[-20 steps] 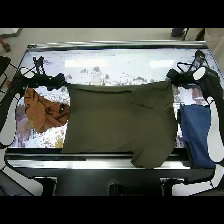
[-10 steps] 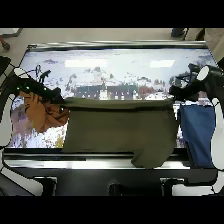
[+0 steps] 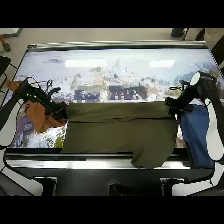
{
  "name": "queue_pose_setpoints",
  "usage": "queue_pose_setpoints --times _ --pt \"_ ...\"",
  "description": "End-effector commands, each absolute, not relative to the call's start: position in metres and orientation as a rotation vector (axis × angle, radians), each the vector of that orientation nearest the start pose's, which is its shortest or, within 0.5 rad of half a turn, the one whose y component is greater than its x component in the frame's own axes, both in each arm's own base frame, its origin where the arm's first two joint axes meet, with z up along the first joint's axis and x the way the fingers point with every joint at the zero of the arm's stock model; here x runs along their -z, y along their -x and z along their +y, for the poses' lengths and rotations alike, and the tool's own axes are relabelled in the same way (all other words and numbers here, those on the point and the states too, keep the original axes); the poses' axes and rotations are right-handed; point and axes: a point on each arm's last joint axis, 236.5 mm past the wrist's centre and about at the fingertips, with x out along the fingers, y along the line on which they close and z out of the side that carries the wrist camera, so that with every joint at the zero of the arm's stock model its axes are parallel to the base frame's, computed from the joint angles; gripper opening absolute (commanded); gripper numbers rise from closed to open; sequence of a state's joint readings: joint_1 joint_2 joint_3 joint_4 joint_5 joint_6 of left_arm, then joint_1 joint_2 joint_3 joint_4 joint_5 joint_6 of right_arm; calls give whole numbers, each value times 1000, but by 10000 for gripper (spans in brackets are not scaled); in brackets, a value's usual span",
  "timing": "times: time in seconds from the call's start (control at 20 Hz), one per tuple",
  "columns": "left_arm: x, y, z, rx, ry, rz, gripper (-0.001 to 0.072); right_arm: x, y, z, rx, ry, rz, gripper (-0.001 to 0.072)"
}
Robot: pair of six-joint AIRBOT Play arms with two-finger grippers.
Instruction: Fold the shirts.
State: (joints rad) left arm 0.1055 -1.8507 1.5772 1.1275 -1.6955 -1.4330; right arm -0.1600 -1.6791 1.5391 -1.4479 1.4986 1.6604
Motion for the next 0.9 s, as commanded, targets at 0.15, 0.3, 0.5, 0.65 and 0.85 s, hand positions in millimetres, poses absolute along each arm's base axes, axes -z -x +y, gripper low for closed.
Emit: queue_pose_setpoints --times 0.15,0.3,0.5,0.65,0.85 --pt "72 -373 -61 375 407 1848 394 37 -391 -32 99 -314 1659 408" --pt "49 -379 -52 377 393 1777 461 19 -379 -34 55 -313 1674 442" --pt "17 -362 -44 374 381 1707 451 -3 -343 -52 100 -366 1679 441" --pt "41 -304 -47 366 376 1741 451 13 -296 -49 139 -349 1659 440" --pt "83 -250 -44 281 423 1711 451 29 -243 -35 139 -352 1663 438"
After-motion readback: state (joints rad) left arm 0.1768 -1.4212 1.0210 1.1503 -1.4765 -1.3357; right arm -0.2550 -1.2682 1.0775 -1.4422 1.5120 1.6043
